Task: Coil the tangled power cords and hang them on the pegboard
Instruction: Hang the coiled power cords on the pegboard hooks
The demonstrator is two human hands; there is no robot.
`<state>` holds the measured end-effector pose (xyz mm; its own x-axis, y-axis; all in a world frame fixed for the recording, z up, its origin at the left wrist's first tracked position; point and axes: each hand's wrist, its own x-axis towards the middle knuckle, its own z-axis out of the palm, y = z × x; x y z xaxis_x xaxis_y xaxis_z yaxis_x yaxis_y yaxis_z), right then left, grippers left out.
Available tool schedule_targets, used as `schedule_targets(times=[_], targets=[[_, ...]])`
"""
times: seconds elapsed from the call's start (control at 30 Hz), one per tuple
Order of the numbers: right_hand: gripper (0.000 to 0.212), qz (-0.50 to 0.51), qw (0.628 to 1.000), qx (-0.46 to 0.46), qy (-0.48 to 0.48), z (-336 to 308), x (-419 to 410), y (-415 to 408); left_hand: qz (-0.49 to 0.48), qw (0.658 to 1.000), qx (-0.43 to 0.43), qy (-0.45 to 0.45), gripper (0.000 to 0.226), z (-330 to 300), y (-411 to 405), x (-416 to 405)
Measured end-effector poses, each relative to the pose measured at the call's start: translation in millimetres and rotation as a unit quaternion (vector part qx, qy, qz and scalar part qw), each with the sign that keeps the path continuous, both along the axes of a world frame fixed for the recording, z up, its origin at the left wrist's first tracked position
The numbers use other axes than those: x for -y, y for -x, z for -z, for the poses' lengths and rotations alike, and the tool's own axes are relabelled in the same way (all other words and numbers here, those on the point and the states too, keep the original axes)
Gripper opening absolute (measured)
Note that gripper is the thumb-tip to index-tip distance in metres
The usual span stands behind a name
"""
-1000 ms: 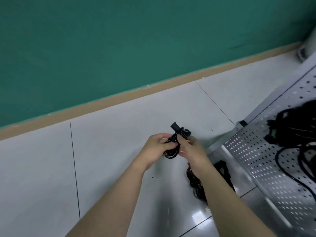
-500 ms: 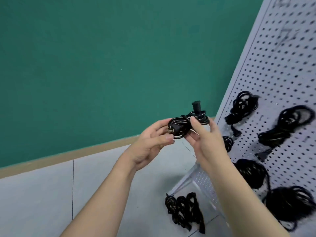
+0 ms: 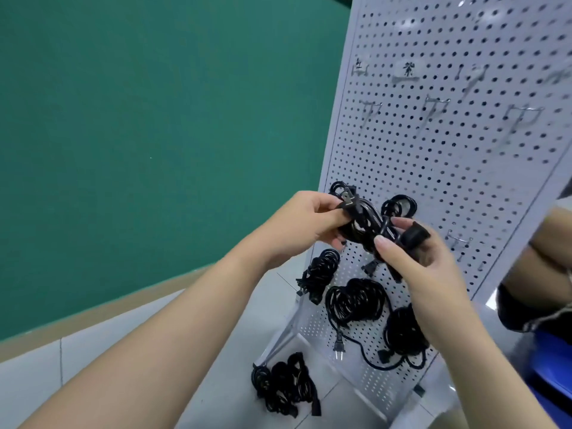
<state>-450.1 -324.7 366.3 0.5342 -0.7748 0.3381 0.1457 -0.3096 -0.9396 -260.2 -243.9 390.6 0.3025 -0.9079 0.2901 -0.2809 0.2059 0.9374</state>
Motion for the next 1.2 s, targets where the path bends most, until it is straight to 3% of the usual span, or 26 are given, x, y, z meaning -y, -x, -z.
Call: schedule_targets(times=[0.13,0.27,0.4,0.53,0.67,0.93,1.2], targets=[[0.056,0.018,0.998,-0.054,0.041,3,18,36,0.043,0.998,0.02,-0.028,0.038,-2,24,21],[0.038,-0.005,0.997,-0.067,0.044,9,32,54,0.079,0.996,0.007,-0.036,0.034,-5,34,40],[0.038,-0.036,0.996,-0.069,0.05,16,34,48,0.087,0.996,0.01,-0.028,0.028,5,46,62],[0.027,0.013,0.999,-0.029,0.038,21,41,45,0.042,0.999,-0.001,-0.011,0.026,14,57,81],[0.021,0.054,0.998,0.042,-0.002,24,52,47,0.059,0.998,-0.001,0.01,0.007,24,69,97],[0.023,0.095,0.995,0.028,0.002,33,75,54,0.03,0.998,0.046,0.026,0.033,35,90,121],[0.015,0.105,0.994,-0.004,-0.005,43,102,49,0.006,0.998,0.066,0.016,0.032,48,89,144]])
